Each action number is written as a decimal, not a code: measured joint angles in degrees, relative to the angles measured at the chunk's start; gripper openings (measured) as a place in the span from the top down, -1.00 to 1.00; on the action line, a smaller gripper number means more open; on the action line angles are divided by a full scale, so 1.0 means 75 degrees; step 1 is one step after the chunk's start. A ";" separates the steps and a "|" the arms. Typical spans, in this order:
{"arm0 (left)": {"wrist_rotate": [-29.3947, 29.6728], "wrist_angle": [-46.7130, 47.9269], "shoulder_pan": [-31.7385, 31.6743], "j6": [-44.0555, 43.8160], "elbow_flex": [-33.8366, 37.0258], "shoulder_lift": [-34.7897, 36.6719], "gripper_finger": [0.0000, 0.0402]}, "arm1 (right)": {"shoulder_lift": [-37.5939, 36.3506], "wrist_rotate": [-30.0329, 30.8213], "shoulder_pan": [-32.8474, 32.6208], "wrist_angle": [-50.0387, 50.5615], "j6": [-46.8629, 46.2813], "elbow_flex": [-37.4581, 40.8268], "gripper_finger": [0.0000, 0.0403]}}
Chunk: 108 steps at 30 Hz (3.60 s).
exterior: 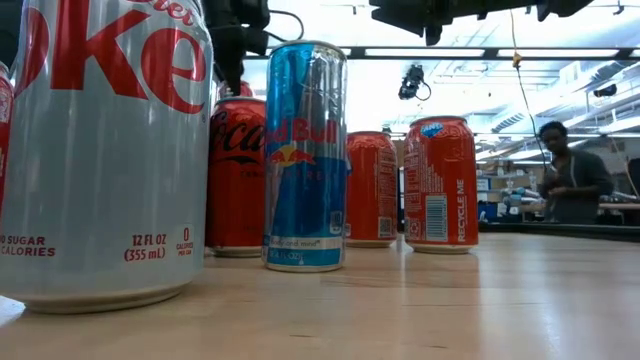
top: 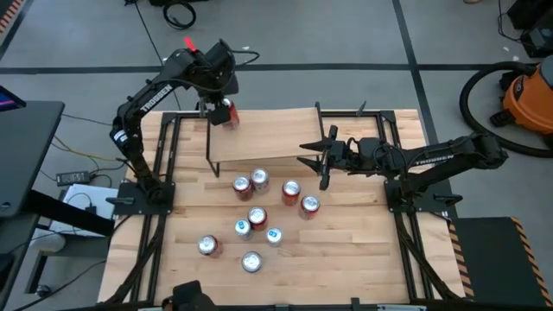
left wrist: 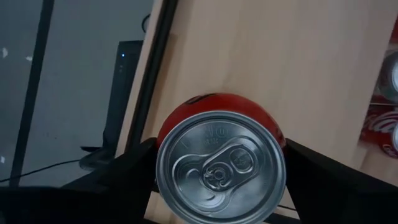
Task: Place canned beverage on shelf
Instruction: Put the red black soda can on the shelf, then put the blue soda can on the shelf
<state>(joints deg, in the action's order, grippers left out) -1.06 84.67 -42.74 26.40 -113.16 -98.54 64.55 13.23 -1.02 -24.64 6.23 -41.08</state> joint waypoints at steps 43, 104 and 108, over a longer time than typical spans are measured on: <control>0.1092 -0.0149 0.0263 -0.0044 0.0278 0.0046 -0.94 | 0.0000 0.0006 0.0000 -0.0017 -0.0007 0.0000 0.08; 0.0443 -0.1682 0.7862 -0.5835 0.4549 0.2118 -0.71 | -0.0003 -0.0137 0.0047 -0.0039 -0.0001 -0.0003 0.08; 0.0446 -0.2139 0.8261 -0.5869 0.4548 0.2130 -0.71 | -0.0003 -0.0137 0.0047 -0.0044 -0.0001 -0.0003 0.08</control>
<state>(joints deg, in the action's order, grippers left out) 2.28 68.63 19.22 -17.62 -79.05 -82.56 64.53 12.21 -0.67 -24.97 6.22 -41.10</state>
